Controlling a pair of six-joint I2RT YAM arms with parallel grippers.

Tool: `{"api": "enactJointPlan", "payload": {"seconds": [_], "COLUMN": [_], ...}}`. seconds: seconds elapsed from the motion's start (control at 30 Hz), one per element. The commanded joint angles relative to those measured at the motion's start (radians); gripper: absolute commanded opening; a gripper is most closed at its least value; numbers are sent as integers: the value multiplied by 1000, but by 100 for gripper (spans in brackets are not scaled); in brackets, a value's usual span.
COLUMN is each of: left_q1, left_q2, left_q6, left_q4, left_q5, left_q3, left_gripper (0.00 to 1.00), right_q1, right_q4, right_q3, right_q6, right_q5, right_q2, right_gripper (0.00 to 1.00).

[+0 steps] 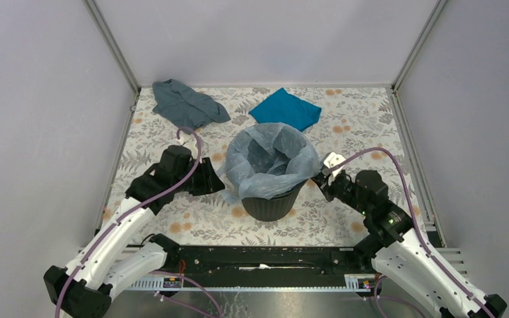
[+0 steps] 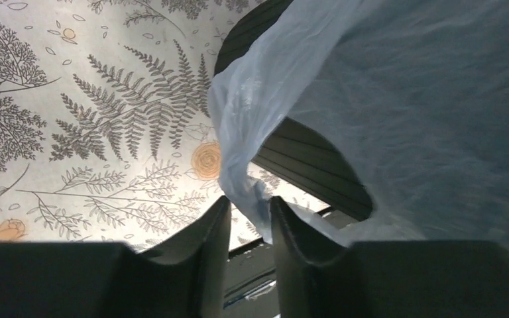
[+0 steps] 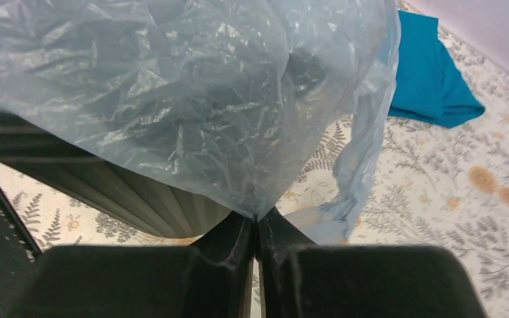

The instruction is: Put the trash bags into the trash bin

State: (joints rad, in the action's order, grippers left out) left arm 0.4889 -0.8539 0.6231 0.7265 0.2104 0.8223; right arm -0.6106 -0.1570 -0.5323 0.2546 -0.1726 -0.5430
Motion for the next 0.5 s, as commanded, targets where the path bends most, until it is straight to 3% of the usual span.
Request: {"api": "enactJointPlan", "payload": {"seconds": [0.0,0.17,0.33,0.47], "left_q1": [-4,-4,-5,-5], "left_q2": [-18,-38,-29,-25], "left_q6": [38,99,157,219], "left_q4": [-123,-168,-116,-165], "left_q5": [49,92,5,-8], "left_q3": [-75,-130,-180,-234], "left_gripper": [26,0,0,0], "right_q1": [-5,-6,-5,-5], "right_q4": [142,149,73,-15], "right_q3": [78,137,111,114], "right_q6": [-201,-310,-367,-448], "right_q5": [0,-72,-88,67], "right_q2": [89,114,154,177], "right_gripper": [8,8,9,11]}}
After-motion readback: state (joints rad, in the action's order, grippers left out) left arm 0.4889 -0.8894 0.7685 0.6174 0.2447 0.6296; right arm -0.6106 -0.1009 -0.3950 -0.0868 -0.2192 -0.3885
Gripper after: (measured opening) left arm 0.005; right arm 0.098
